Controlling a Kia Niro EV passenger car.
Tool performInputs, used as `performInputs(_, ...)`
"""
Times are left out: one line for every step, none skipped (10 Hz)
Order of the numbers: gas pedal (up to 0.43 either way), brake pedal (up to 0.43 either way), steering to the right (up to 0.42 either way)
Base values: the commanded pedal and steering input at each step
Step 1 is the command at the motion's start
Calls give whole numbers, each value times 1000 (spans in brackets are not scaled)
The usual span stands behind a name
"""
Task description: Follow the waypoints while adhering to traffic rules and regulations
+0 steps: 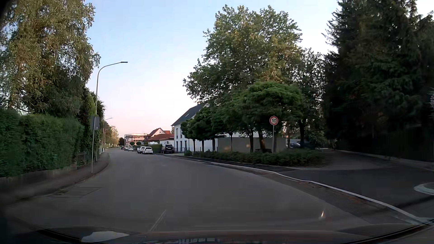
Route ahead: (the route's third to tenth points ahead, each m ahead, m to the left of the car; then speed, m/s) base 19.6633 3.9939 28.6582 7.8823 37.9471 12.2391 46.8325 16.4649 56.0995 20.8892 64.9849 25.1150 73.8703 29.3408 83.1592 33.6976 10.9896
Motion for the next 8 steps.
performInputs(189, 18, -95)
performInputs(189, 18, -95)
performInputs(189, 12, -95)
performInputs(189, 12, -95)
performInputs(189, 18, -95)
performInputs(189, 18, -95)
performInputs(189, 18, -94)
performInputs(189, 18, -93)
